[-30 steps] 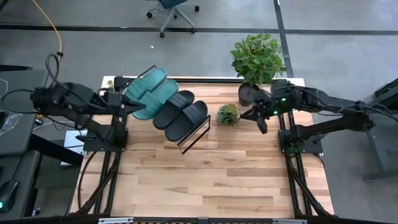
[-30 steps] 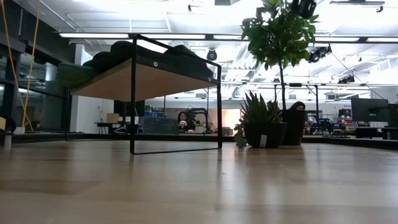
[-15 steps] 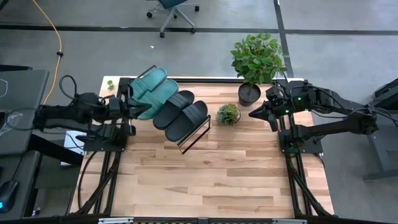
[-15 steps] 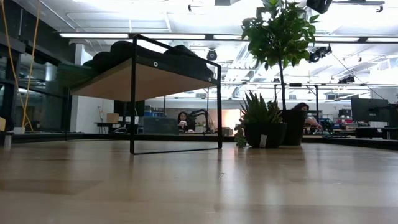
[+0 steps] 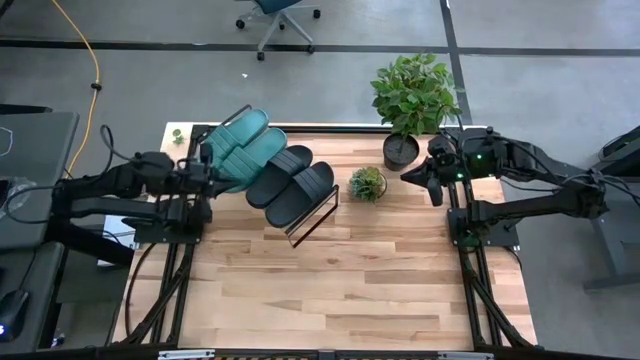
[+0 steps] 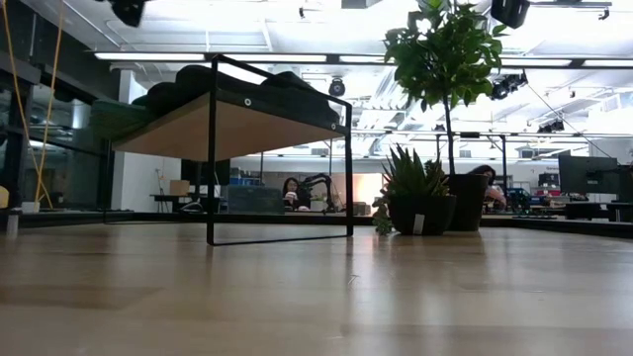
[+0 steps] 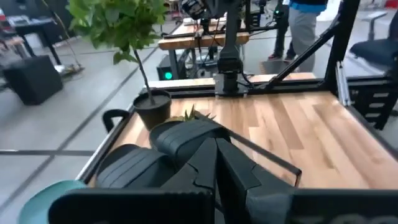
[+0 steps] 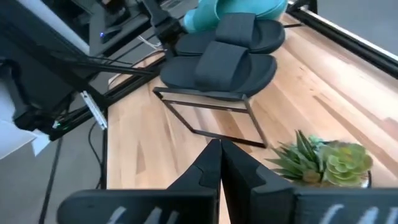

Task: Pick and place slippers onto the shelf
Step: Return to Home Position

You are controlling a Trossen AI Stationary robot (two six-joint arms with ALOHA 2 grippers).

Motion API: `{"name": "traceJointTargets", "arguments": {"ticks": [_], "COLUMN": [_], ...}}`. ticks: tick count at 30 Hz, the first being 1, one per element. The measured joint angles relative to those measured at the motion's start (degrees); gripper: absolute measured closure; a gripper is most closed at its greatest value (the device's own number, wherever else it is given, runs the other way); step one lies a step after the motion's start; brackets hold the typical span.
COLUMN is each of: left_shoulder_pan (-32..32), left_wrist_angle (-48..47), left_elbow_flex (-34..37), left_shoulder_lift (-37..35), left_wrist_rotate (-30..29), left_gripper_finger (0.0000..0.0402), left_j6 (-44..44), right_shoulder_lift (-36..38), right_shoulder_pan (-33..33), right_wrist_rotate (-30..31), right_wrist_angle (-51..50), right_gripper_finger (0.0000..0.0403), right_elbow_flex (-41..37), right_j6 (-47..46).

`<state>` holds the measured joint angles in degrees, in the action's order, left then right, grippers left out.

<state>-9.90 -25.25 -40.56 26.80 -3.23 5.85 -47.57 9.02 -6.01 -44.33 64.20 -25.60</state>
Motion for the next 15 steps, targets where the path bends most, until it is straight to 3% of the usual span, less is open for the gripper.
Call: {"name": "traceJointTargets", "arguments": {"ticks": [5,11,15], "left_shoulder_pan": [3.99,8.25,10.7], "left_wrist_angle": [0.36,11.37,13.11], "left_elbow_flex": [4.76,14.85,17.84], "left_shoulder_lift": [-5.42,-13.08,-16.04], "left_wrist_rotate": [-8.0,-13.04,-13.26], "left_gripper_finger": [0.0402,0.0402,0.0401], "left_j6": [-0.43,-2.07,-1.57], "right_shoulder_lift": [-0.02,-0.02,-0.02], "right_shoulder_pan": [0.0,0.0,0.0], "right_wrist_rotate": [1.68,2.84,2.84], "right_wrist_angle": [-0.33,-0.51,-0.51], "right_gripper_finger": [0.0403,0.0403,0.0403], "right_elbow_flex": [0.0,0.0,0.0], "right_j6": [0.06,-0.28,-1.4]}}
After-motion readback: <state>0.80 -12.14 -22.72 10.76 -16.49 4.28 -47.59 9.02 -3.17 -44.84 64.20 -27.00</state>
